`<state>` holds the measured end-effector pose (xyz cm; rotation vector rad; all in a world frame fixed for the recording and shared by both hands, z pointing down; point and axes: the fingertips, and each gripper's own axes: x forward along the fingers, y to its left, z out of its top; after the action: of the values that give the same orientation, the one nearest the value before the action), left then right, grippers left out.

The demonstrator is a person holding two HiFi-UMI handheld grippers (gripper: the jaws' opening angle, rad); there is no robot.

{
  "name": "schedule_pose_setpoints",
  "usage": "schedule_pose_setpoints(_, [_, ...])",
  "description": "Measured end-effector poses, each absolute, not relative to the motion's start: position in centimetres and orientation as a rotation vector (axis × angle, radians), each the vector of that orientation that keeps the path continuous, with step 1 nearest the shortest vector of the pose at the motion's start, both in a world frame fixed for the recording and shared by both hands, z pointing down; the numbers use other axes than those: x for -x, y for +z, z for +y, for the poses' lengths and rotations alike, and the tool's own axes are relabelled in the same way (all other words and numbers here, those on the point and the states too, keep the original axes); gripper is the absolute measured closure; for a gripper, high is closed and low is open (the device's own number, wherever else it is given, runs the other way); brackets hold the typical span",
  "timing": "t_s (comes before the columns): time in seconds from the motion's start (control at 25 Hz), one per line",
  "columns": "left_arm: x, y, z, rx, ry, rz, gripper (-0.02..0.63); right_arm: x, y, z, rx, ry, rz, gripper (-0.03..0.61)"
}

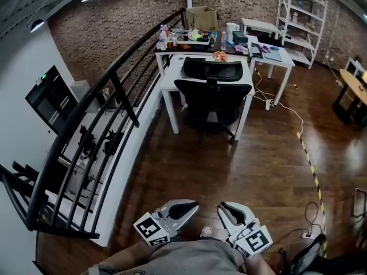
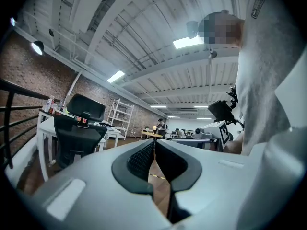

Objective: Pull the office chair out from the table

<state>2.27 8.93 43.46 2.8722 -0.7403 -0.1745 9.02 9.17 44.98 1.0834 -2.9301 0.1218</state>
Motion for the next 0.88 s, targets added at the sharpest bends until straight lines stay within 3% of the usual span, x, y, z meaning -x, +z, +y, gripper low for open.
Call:
schedule_pose_setpoints(0.44, [-5.2, 44.1, -1.6, -2.816, -0.162, -0.758, 0.601, -11.9, 45.0, -1.7, -1.075, 0.171, -2.913, 0.541])
schedule_pose_setpoints(0.88, [-3.0, 44.4, -19.1, -2.824, -0.227, -0.678, 0.601, -9.8, 45.9, -17.6, -1.127, 0.165, -2.824, 0.541])
